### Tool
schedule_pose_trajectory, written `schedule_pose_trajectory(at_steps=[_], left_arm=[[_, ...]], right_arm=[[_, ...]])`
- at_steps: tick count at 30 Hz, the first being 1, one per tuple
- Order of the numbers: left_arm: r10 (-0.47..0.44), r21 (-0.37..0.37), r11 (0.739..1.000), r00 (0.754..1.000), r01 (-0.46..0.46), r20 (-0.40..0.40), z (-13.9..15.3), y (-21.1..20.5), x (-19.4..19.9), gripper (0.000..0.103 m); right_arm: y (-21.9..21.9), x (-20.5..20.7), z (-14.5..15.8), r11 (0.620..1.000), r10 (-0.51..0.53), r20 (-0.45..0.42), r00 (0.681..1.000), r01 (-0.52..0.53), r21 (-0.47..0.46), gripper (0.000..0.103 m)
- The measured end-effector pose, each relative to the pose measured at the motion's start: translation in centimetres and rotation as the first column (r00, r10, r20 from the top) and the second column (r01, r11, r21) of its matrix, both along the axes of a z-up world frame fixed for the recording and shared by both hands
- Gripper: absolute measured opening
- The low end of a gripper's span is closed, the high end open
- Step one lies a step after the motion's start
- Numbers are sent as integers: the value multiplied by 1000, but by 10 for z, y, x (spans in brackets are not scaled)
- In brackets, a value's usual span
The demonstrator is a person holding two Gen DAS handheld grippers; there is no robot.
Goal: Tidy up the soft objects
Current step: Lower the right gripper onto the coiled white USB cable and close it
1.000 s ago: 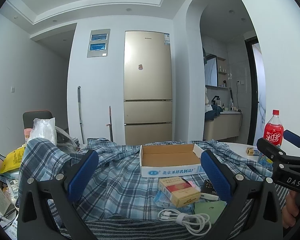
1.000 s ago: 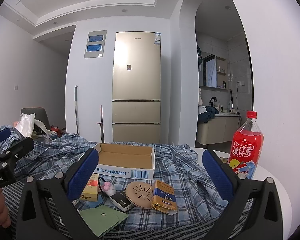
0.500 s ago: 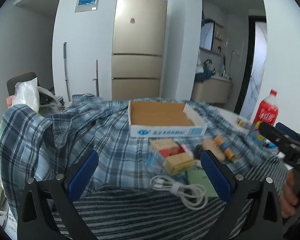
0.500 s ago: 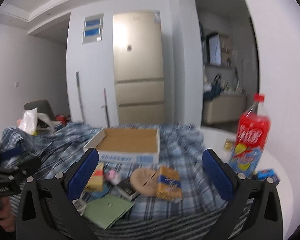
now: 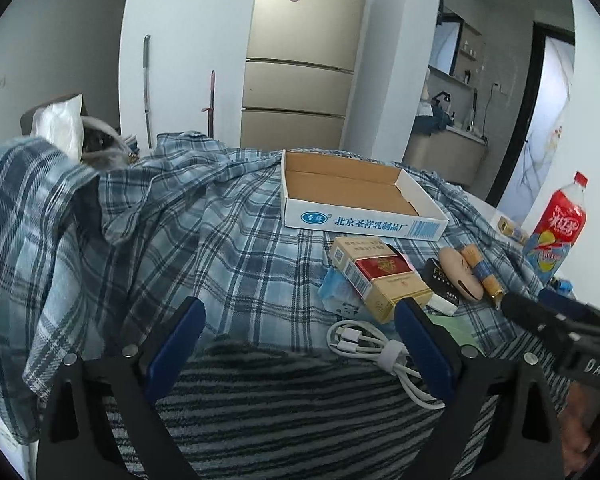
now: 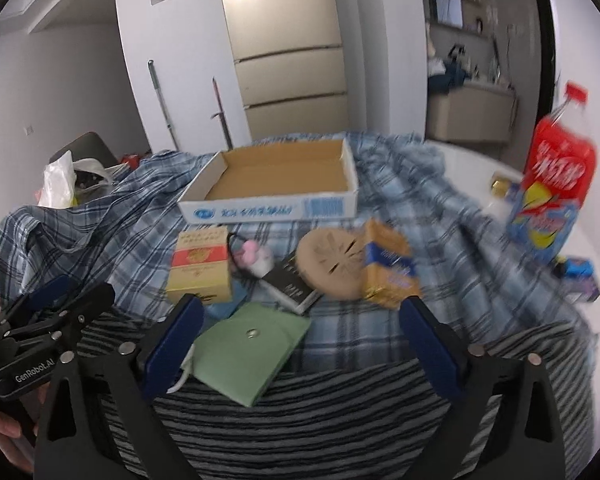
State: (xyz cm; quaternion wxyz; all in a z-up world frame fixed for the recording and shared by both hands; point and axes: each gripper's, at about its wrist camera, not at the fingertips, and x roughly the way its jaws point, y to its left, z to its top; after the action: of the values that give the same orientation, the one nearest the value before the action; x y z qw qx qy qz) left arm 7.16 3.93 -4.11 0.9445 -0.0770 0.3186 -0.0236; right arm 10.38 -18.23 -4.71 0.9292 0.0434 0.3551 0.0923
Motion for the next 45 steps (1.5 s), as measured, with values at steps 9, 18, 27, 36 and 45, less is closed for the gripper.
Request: schedule_pose_trajectory(at_steps=[9, 18, 27, 36, 45], left_arm=[[8, -83, 997, 1000, -7, 12, 0, 14, -1, 92], [8, -123, 992, 1000, -5, 23, 0, 21, -4, 91], [4, -120, 993, 1000, -2, 20, 0, 18, -3, 91], [-6, -100, 995, 1000, 8, 20, 0, 16, -2, 91], [-16, -92, 996, 1000, 18, 26, 1, 15, -2, 91]], right_arm=[[54, -6, -10, 983, 177, -8, 984, -177, -48, 90], [92, 5, -36, 949, 271, -93, 958, -282, -141, 83], [94, -1, -38, 939, 310, -105, 945, -321, -122, 34], [75, -15, -22, 960, 263, -34, 964, -265, -91, 24], [20, -38, 4, 984, 164, 3, 986, -163, -78, 23]])
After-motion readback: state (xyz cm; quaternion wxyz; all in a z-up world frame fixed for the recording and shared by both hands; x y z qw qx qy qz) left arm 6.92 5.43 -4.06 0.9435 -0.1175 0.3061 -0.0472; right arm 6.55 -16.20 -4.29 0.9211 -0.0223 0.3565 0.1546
